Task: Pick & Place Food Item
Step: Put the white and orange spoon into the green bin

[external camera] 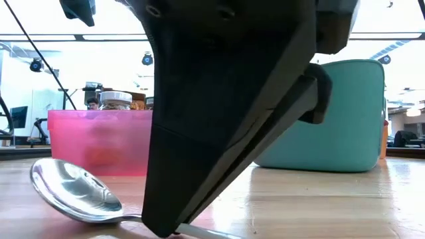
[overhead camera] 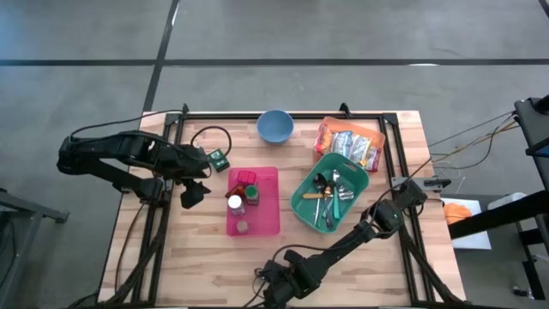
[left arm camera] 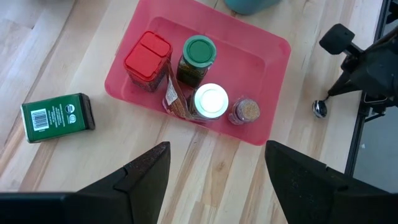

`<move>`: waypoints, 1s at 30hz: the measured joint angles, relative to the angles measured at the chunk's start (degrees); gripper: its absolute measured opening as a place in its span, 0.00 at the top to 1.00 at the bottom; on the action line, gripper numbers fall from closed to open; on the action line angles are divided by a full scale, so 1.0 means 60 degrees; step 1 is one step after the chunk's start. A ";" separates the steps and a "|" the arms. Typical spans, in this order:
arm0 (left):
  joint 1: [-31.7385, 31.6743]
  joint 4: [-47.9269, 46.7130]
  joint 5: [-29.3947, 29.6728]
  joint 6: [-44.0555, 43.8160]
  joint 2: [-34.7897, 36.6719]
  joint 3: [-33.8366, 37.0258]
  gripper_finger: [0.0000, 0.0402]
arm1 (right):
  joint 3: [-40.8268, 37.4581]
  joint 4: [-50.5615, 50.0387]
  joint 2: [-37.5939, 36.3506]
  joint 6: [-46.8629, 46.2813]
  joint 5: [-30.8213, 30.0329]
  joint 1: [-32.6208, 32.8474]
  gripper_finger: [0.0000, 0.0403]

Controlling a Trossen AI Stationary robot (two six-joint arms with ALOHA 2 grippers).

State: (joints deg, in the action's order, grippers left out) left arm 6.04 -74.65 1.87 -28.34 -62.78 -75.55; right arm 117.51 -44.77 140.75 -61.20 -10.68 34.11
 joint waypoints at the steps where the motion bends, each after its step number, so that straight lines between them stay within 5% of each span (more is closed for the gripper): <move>1: -0.0003 0.0000 0.0000 -0.0003 0.0000 0.0000 0.35 | 0.0000 0.0000 0.0000 -0.0137 -0.0004 0.0000 0.98; 13: 0.0000 -0.0044 0.0000 -0.0036 0.0004 0.0000 0.35 | 0.0000 0.0004 0.0000 -0.1370 0.0000 0.0000 0.97; 24: 0.0000 -0.0073 0.0000 -0.0036 0.0004 0.0000 0.35 | 0.0000 0.0062 0.0011 -0.0995 -0.0015 -0.0058 0.66; 30: 0.0000 -0.0073 0.0000 -0.0045 0.0004 0.0000 0.35 | -0.0025 0.0011 0.0015 -0.0221 -0.0820 -0.0062 0.62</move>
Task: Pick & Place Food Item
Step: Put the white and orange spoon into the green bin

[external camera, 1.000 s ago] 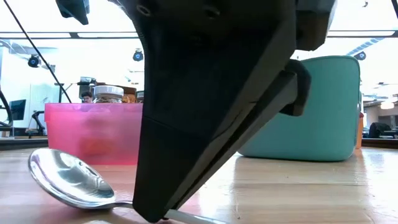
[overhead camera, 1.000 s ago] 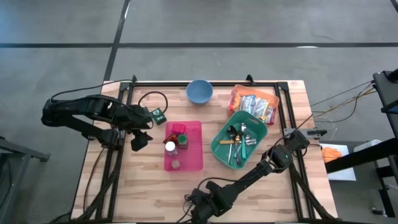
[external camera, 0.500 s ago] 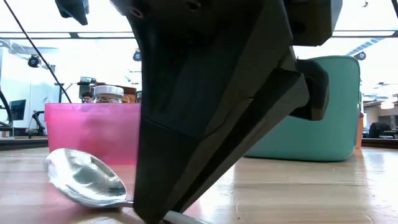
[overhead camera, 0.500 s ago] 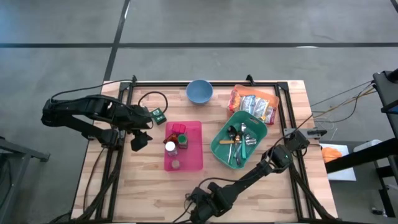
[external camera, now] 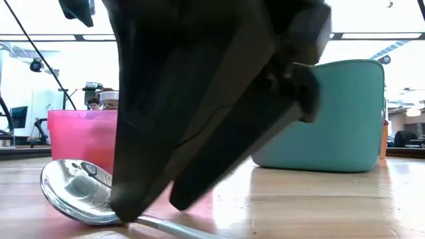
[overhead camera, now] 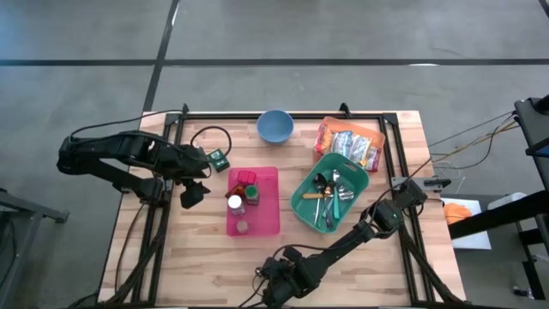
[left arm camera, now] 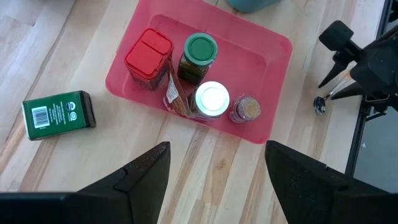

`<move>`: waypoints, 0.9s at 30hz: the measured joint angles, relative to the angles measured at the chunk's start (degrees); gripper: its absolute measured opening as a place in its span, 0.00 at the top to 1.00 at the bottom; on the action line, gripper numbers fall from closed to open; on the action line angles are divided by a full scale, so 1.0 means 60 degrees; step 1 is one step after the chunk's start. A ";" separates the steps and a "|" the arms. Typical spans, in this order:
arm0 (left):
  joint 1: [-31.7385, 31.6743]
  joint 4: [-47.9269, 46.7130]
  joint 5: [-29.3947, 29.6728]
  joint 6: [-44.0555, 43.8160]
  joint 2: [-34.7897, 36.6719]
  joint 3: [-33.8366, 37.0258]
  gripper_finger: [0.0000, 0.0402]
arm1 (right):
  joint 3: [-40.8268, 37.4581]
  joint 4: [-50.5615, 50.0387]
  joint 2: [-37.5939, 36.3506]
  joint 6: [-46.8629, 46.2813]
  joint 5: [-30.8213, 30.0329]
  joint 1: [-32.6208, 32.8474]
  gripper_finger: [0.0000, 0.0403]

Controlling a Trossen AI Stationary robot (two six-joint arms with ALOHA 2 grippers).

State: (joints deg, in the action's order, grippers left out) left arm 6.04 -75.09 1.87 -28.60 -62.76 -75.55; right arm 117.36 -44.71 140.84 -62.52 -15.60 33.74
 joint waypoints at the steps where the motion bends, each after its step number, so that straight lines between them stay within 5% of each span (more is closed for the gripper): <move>1: 0.0000 0.0000 0.0000 -0.0015 0.0000 0.0000 0.35 | 0.0000 0.0005 0.0007 0.0192 -0.0174 -0.0017 0.63; 10: 0.0000 -0.0107 -0.0039 -0.0069 0.0000 0.0000 0.35 | 0.0004 0.1021 0.0259 0.2102 -0.0200 -0.0022 0.80; 15: 0.0000 -0.0222 -0.0069 -0.0072 0.0000 0.0000 0.35 | 0.0012 0.1034 0.0266 0.1871 -0.0049 -0.0009 0.88; 22: 0.0000 -0.0200 -0.0069 -0.0072 0.0000 0.0000 0.35 | 0.0018 0.1133 0.0262 0.1135 0.0393 -0.0036 0.88; 27: 0.0000 -0.0192 -0.0069 -0.0073 0.0000 0.0000 0.35 | 0.0018 0.1343 0.0262 0.0981 0.0760 -0.0040 0.77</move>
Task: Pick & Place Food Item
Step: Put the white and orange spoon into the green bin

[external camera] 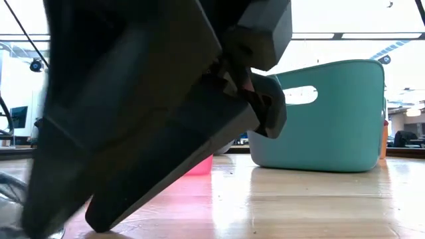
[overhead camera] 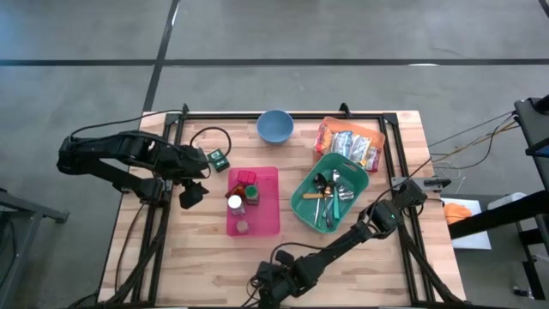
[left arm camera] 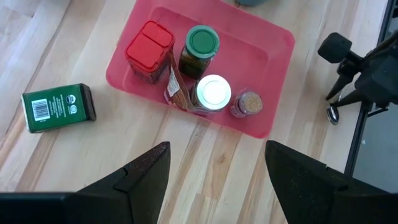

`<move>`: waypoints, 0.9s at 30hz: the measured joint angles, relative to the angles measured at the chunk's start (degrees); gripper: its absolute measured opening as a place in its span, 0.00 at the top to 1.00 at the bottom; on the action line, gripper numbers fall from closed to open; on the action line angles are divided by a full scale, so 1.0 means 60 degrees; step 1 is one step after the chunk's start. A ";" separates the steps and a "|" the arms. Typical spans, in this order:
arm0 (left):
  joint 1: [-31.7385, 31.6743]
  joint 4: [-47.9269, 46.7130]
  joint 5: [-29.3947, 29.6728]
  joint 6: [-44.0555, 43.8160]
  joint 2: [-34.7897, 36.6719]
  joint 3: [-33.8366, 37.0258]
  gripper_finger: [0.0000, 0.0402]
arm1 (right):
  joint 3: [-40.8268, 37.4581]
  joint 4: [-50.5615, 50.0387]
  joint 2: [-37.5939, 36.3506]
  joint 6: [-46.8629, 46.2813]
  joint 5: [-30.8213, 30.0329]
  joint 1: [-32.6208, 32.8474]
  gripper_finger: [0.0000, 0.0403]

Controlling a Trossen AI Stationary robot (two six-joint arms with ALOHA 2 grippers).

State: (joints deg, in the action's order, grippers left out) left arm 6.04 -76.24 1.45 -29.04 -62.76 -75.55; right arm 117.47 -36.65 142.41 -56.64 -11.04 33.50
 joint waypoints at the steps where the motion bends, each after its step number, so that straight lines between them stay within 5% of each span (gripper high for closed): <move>1: 0.0000 0.0007 0.0000 -0.0003 0.0000 0.0000 0.35 | 0.0000 0.0022 0.0000 -0.0031 0.0015 0.0000 0.73; 8: 0.0000 0.0018 0.0000 -0.0141 0.0000 0.0012 0.35 | 0.0007 0.0103 -0.0007 -0.0278 0.0148 0.0007 0.50; 13: 0.0000 -0.0027 0.0000 -0.0203 0.0000 0.0044 0.35 | 0.0007 0.0060 -0.0008 0.0283 0.0262 0.0119 0.46; 27: 0.0000 -0.0052 0.0000 -0.0189 0.0000 0.0044 0.35 | -0.0236 -0.0066 0.0013 0.1474 -0.0396 0.0211 0.74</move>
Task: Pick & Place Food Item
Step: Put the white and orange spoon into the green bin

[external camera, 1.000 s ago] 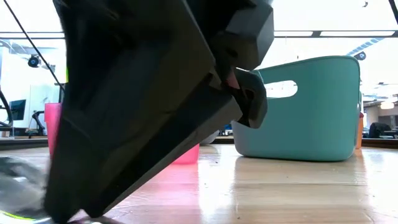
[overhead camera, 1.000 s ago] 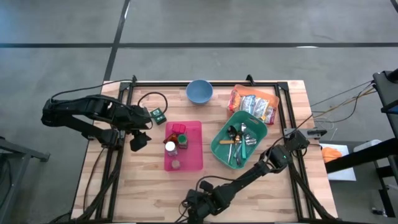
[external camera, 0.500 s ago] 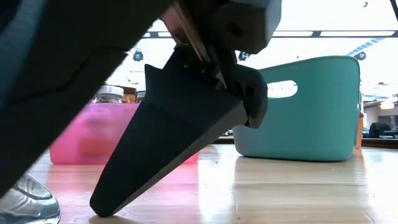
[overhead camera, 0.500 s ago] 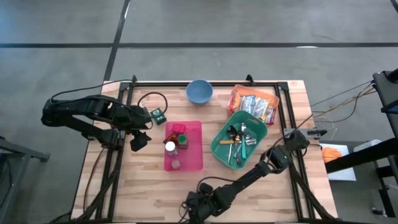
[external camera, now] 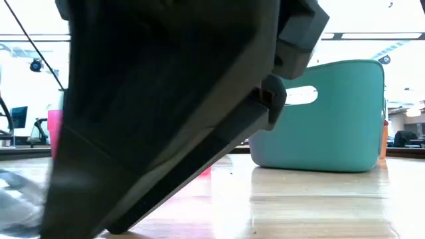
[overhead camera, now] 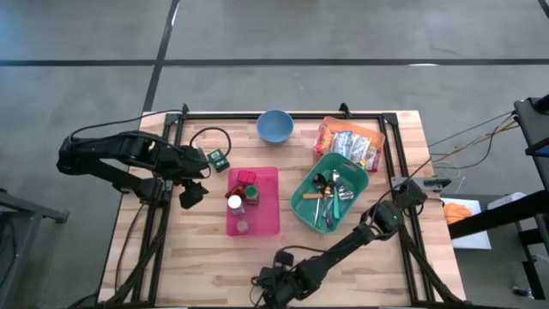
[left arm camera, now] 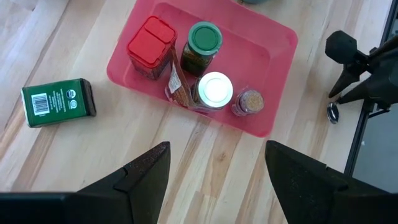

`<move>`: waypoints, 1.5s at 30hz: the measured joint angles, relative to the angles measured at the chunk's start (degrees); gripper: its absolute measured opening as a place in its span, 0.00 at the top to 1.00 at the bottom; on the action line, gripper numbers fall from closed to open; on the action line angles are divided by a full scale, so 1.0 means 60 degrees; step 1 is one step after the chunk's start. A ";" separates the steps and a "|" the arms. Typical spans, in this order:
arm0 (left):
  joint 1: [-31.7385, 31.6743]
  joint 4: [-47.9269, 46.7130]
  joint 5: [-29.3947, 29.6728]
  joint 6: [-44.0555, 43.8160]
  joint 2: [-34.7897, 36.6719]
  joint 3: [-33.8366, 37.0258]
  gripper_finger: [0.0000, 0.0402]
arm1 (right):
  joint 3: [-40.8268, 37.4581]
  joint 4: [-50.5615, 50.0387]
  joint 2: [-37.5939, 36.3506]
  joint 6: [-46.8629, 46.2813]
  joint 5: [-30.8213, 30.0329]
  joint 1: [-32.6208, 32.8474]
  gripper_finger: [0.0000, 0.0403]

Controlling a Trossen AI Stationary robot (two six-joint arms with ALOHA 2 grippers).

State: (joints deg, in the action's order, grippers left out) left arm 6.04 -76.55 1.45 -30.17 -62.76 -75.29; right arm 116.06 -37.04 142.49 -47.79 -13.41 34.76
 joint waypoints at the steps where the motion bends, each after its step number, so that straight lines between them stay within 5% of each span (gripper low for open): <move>1: 0.0000 -0.0004 0.0000 0.0018 0.0000 0.0000 0.35 | -0.0084 0.0031 -0.0008 -0.0004 0.0004 0.0001 0.77; 21: 0.0000 -0.0002 0.0000 0.0029 0.0000 0.0004 0.35 | -0.0471 0.0049 -0.0035 -0.0655 0.0481 0.0000 0.96; 45: 0.0000 0.0000 0.0000 0.0051 0.0004 0.0127 0.35 | 0.1417 -0.2302 0.0104 -0.3058 -0.0628 0.0127 0.98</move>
State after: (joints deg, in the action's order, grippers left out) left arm 6.04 -76.55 1.45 -29.87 -62.74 -74.52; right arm 124.56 -50.86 143.11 -66.14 -17.18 35.53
